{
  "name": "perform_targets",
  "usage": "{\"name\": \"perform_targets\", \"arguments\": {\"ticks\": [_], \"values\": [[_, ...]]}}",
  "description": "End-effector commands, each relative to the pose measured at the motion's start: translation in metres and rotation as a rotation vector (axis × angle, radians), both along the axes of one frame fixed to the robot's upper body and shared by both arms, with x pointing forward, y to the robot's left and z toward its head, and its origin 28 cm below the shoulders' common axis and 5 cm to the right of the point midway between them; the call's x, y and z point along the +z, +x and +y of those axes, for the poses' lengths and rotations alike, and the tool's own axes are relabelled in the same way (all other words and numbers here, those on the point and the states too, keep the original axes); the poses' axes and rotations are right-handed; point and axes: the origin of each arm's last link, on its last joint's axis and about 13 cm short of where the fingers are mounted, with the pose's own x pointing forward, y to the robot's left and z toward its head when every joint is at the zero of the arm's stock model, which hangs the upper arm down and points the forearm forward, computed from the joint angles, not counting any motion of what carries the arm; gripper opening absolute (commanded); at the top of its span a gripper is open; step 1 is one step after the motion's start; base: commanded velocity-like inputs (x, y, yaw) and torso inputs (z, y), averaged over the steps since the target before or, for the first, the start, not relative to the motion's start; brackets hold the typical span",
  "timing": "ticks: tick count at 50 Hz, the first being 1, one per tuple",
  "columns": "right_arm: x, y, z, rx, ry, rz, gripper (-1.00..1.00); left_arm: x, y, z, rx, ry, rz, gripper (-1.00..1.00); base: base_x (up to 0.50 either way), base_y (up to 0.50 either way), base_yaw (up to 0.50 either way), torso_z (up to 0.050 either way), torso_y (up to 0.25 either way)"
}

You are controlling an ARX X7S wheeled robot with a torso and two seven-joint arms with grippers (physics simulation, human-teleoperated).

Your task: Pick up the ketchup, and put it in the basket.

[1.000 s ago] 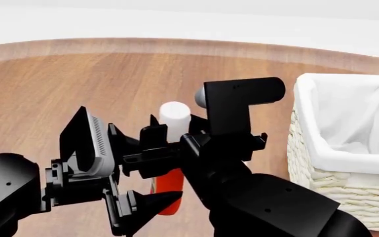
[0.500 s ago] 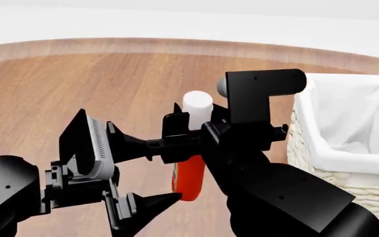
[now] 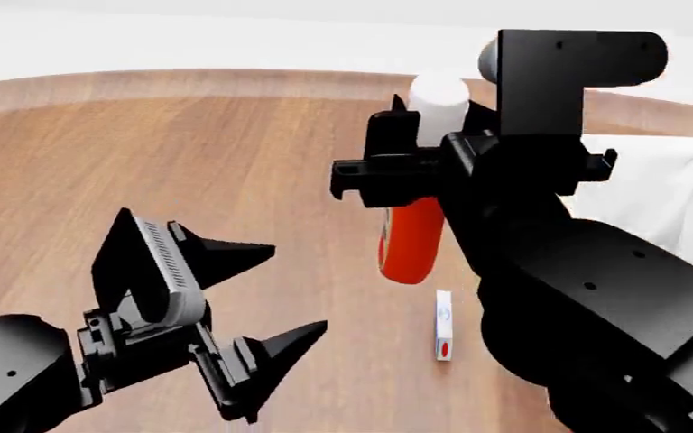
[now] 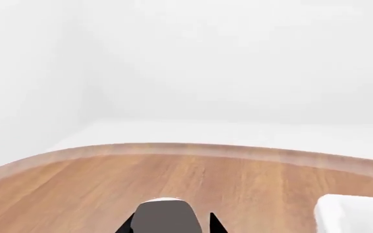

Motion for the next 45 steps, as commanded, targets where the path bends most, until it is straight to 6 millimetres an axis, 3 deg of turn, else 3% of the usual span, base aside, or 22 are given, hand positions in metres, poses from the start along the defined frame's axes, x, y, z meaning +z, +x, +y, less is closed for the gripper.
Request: {"name": "perform_targets", "arguments": {"ticks": [1, 7, 15, 19, 23, 25, 34, 45], "values": [[0.04, 0.003, -0.014, -0.07, -0.033, -0.094, -1.0, -0.011, -0.008, -0.001, 0.22, -0.05, -0.046, 1.0, 0.0, 0.0, 0.0, 0.0, 0.0], [0.053, 0.005, -0.023, -0.112, -0.051, -0.113, -1.0, -0.009, -0.013, 0.0, 0.424, -0.124, -0.075, 1.0, 0.0, 0.0, 0.0, 0.0, 0.0], [0.062, 0.011, -0.037, -0.182, -0.092, -0.126, -1.0, -0.011, -0.021, 0.0, 0.543, -0.128, -0.137, 1.0, 0.0, 0.0, 0.0, 0.0, 0.0], [0.069, 0.016, -0.05, -0.237, -0.113, -0.13, -1.0, -0.007, -0.021, 0.002, 0.667, -0.161, -0.097, 1.0, 0.0, 0.0, 0.0, 0.0, 0.002], [0.075, 0.016, -0.063, -0.289, -0.133, -0.136, -1.0, -0.013, -0.023, 0.005, 0.744, -0.117, -0.173, 1.0, 0.0, 0.0, 0.0, 0.0, 0.0], [0.077, 0.017, -0.068, -0.304, -0.134, -0.137, -1.0, -0.014, -0.024, 0.006, 0.764, -0.151, -0.11, 1.0, 0.0, 0.0, 0.0, 0.0, 0.0], [0.081, 0.022, -0.086, -0.376, -0.166, -0.131, -1.0, -0.019, -0.027, 0.012, 0.8, -0.138, -0.147, 1.0, 0.0, 0.0, 0.0, 0.0, 0.0], [0.072, 0.038, -0.102, -0.425, -0.192, -0.097, -1.0, -0.016, -0.04, 0.014, 0.803, -0.131, -0.2, 1.0, 0.0, 0.0, 0.0, 0.0, 0.0]]}}
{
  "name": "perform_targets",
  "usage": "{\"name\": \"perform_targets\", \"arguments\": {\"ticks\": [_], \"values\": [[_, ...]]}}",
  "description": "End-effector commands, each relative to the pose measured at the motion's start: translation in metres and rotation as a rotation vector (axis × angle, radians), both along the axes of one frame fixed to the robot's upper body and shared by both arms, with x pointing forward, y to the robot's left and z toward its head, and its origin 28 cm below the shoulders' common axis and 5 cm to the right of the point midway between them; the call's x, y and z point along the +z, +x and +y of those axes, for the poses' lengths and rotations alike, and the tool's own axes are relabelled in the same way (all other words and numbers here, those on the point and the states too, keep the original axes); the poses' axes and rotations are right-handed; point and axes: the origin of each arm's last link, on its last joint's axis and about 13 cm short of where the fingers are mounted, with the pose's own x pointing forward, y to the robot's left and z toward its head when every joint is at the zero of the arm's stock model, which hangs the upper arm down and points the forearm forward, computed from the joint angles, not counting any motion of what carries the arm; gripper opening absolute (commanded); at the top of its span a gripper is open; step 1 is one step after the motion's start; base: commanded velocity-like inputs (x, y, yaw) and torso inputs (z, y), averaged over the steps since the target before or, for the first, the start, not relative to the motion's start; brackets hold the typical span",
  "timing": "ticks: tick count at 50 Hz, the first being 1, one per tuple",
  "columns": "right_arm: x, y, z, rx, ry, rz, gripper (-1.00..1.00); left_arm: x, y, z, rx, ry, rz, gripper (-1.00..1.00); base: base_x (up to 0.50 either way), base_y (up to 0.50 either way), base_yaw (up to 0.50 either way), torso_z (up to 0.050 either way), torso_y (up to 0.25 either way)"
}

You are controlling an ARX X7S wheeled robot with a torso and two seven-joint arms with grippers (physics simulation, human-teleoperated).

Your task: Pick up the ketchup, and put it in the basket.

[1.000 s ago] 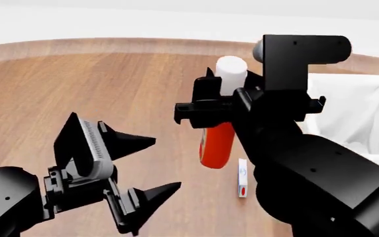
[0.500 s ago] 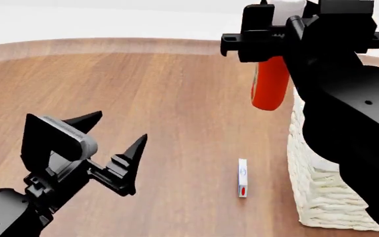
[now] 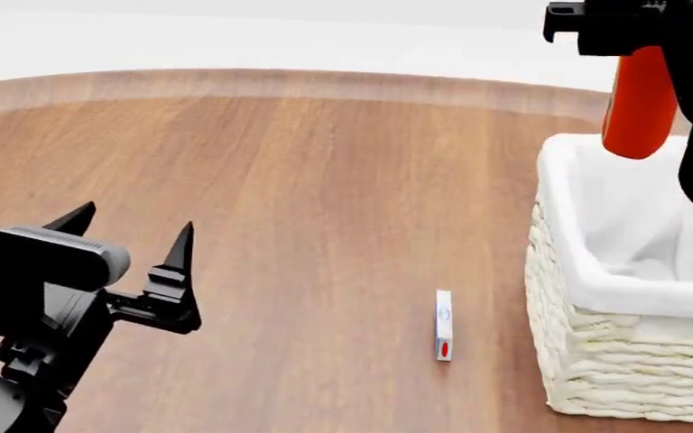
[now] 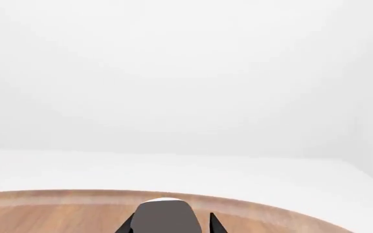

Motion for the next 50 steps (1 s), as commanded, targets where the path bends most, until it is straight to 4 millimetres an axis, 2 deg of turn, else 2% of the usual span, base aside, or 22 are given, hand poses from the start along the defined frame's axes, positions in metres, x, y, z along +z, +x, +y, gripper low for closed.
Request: {"name": "perform_targets", "arguments": {"ticks": [1, 7, 27, 50], "values": [[-0.004, 0.014, -0.02, -0.066, -0.019, 0.007, -1.0, 0.0, -0.011, 0.003, 0.04, 0.009, -0.033, 1.0, 0.0, 0.0, 0.0, 0.0, 0.0], [-0.015, 0.023, -0.022, -0.063, -0.033, 0.014, -1.0, 0.001, -0.013, 0.003, 0.032, 0.009, -0.042, 1.0, 0.0, 0.0, 0.0, 0.0, 0.002], [-0.05, 0.077, -0.032, -0.101, -0.03, 0.03, -1.0, -0.007, -0.022, 0.003, -0.021, 0.033, -0.073, 1.0, 0.0, 0.0, 0.0, 0.001, 0.0], [-0.104, 0.08, -0.03, -0.12, 0.052, 0.095, -1.0, -0.014, -0.027, 0.008, -0.034, 0.022, -0.077, 1.0, 0.0, 0.0, 0.0, 0.0, 0.0]]}}
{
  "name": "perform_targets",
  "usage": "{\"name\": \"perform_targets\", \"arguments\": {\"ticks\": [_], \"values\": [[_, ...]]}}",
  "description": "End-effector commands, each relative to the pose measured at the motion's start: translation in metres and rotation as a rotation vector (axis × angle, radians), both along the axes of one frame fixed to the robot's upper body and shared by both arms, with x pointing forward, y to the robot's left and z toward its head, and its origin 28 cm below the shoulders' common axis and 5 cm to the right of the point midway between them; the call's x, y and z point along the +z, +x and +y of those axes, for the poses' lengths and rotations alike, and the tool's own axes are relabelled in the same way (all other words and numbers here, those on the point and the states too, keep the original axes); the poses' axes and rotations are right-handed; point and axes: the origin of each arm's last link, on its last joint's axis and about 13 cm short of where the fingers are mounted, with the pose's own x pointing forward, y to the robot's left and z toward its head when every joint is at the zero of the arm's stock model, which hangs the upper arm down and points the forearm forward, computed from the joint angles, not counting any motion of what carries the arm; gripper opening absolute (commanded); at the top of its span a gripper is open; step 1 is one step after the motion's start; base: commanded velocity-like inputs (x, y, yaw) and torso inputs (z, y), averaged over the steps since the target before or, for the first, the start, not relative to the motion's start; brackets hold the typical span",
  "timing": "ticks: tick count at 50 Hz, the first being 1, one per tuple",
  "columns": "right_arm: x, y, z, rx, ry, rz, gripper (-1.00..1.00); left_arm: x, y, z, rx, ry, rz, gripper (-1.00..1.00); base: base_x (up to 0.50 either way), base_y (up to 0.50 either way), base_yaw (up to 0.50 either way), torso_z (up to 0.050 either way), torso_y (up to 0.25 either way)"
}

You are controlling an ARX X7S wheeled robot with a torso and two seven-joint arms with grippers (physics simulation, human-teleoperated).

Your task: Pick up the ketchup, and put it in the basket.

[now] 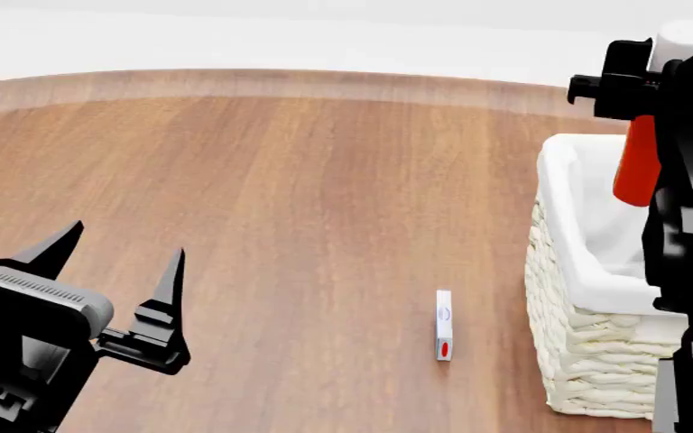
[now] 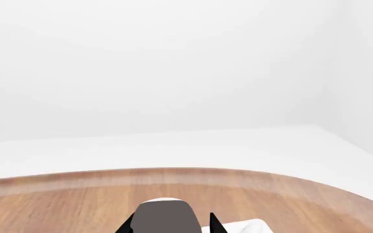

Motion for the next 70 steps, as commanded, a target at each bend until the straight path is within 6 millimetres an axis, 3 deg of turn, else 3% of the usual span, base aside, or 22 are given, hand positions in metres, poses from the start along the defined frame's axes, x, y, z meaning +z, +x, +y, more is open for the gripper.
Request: {"name": "perform_targets", "arguments": {"ticks": [1, 39, 70], "values": [[-0.019, 0.0, 0.003, 0.004, -0.002, 0.021, -1.0, -0.003, -0.002, 0.002, -0.005, -0.004, 0.0, 1.0, 0.0, 0.0, 0.0, 0.0, 0.0], [-0.056, -0.007, -0.001, -0.038, 0.05, 0.051, -1.0, -0.007, -0.008, 0.006, -0.03, -0.014, 0.004, 1.0, 0.0, 0.0, 0.0, 0.0, 0.001], [-0.073, -0.011, -0.001, -0.065, 0.074, 0.069, -1.0, -0.011, -0.012, 0.01, -0.022, -0.023, 0.016, 1.0, 0.0, 0.0, 0.0, 0.0, 0.0]]}}
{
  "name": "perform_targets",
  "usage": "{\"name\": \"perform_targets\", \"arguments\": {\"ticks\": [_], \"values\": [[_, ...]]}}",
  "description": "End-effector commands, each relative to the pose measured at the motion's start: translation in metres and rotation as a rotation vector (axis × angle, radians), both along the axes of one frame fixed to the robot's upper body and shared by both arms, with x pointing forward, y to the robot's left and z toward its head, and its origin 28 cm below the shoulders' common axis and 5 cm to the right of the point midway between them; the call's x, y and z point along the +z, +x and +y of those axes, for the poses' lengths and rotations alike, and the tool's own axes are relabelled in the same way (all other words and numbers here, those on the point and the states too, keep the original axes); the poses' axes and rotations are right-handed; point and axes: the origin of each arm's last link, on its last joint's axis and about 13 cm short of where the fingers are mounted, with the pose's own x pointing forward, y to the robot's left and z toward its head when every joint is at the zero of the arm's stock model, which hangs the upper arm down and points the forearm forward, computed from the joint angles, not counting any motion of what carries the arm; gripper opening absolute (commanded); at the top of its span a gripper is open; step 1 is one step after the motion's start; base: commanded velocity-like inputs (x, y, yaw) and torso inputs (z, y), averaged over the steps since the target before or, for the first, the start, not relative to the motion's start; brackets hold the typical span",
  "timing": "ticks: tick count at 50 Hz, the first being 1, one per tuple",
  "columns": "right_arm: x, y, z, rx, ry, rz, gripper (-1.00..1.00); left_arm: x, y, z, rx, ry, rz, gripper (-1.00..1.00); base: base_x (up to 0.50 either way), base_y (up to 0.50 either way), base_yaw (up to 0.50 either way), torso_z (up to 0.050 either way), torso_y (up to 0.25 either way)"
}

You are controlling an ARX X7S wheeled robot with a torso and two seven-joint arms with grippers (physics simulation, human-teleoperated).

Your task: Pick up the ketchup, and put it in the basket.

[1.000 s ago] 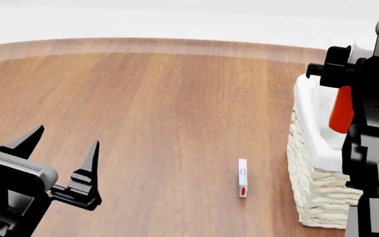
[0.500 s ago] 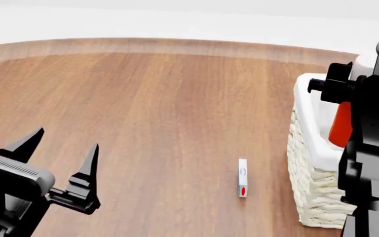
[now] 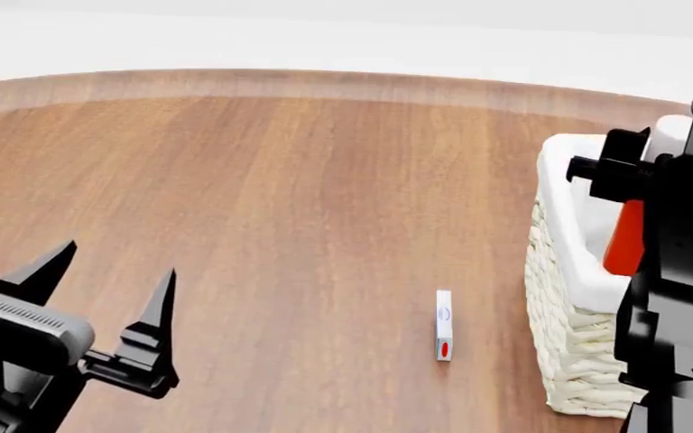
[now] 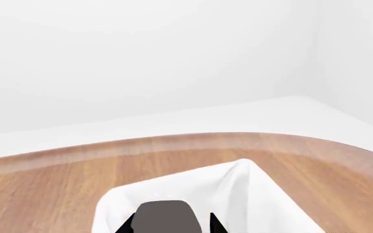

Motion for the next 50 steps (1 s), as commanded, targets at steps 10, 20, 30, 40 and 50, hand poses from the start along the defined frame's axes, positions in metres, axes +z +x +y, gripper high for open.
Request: {"name": "perform_targets", "arguments": {"ticks": [10, 20, 30, 40, 50], "values": [[-0.01, -0.002, 0.001, 0.004, 0.006, 0.031, -1.0, -0.003, -0.001, 0.002, 0.007, -0.003, 0.004, 1.0, 0.0, 0.0, 0.0, 0.0, 0.0], [-0.013, -0.003, 0.001, 0.004, 0.012, 0.04, 1.0, -0.005, -0.001, 0.003, 0.01, -0.005, 0.008, 1.0, 0.0, 0.0, 0.0, 0.0, 0.0], [-0.015, -0.004, 0.001, 0.006, 0.017, 0.038, 1.0, -0.006, -0.002, 0.003, 0.013, -0.006, 0.01, 1.0, 0.0, 0.0, 0.0, 0.0, 0.0], [-0.015, -0.003, 0.002, 0.021, 0.014, 0.036, 1.0, -0.007, -0.002, 0.003, 0.019, -0.01, 0.009, 1.0, 0.0, 0.0, 0.0, 0.0, 0.0], [-0.019, -0.002, 0.01, 0.065, -0.021, -0.022, 1.0, -0.001, 0.0, 0.004, 0.08, -0.025, -0.018, 1.0, 0.0, 0.0, 0.0, 0.0, 0.0]]}}
